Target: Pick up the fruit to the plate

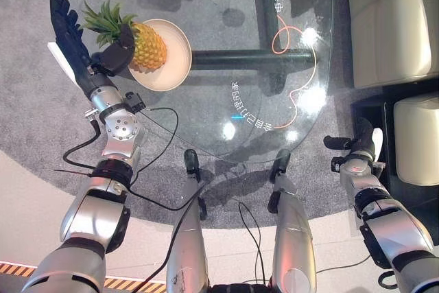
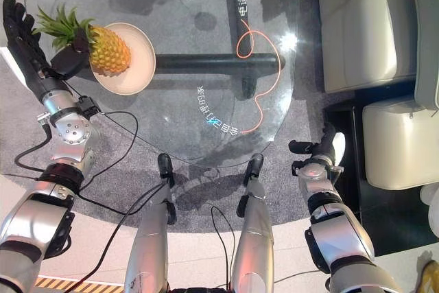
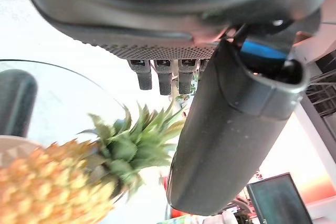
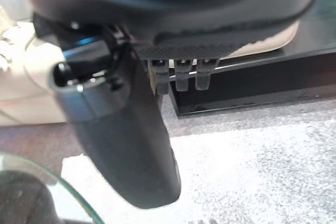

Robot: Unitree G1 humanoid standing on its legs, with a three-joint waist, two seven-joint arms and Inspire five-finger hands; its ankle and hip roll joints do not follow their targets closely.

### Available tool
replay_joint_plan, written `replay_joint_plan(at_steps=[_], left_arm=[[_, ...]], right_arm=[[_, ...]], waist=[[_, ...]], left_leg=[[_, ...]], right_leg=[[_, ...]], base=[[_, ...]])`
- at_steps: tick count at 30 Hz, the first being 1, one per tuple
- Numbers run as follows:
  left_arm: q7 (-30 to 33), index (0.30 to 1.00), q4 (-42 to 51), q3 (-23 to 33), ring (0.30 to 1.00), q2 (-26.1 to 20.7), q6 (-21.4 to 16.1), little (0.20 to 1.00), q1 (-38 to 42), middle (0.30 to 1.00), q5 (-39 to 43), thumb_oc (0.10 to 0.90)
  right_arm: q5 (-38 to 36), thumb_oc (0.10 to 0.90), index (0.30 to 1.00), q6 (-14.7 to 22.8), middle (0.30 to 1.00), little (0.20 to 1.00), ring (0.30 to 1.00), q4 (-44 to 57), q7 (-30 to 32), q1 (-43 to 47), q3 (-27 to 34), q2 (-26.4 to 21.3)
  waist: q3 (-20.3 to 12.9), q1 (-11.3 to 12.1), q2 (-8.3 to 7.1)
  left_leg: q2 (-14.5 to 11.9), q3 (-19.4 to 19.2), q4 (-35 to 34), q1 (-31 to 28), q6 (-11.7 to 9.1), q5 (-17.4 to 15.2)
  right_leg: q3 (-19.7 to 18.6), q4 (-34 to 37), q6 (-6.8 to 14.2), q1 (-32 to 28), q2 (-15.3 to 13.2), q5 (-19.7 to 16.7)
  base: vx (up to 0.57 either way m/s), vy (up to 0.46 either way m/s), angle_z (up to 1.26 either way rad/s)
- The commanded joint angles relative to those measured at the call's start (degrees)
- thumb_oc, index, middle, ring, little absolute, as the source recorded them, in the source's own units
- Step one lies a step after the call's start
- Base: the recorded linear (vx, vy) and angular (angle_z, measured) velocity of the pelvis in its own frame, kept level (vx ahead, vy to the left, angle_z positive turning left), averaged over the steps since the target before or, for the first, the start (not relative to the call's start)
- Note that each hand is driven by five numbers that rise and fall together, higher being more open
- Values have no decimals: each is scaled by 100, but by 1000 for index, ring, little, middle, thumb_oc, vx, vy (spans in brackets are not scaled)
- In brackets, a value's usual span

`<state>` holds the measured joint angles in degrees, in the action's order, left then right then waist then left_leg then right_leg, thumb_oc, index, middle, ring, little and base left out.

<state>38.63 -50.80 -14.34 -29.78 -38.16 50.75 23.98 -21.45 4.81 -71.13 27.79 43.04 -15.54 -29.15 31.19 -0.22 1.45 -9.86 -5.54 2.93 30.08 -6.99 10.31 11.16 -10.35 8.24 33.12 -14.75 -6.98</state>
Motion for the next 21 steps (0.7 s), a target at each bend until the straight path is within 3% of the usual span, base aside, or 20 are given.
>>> replay_joint_plan(at_steps=[1, 12, 21], left_arm=[[-33, 900, 277, 446, 900, -238, -455, 900, 391, 900, -254, 800], [-212, 900, 645, 485, 900, -134, -442, 900, -171, 900, -261, 800], [-655, 900, 821, 744, 900, 49, -36, 900, -1050, 900, 114, 800]], right_arm=[[4, 800, 900, -16, 900, 900, 900, -166, 222, -135, 196, -198], [22, 800, 900, -95, 900, 900, 900, -235, 142, -761, 331, -83], [164, 800, 900, -87, 900, 900, 900, -208, 90, -1572, 560, 76]], waist=[[-140, 106, -284], [-443, 145, -241], [-937, 168, -173]], left_leg=[[21, 75, 577, 23, -216, -696], [10, 41, 316, -493, -201, -679], [2, -24, -52, -1141, -180, -634]], right_leg=[[71, 62, 305, -413, -178, 421], [97, 291, 299, -1014, -146, 451], [143, 619, 286, -1749, -116, 456]], base=[[43, 2, 3], [58, -3, 2], [92, -1, 3]])
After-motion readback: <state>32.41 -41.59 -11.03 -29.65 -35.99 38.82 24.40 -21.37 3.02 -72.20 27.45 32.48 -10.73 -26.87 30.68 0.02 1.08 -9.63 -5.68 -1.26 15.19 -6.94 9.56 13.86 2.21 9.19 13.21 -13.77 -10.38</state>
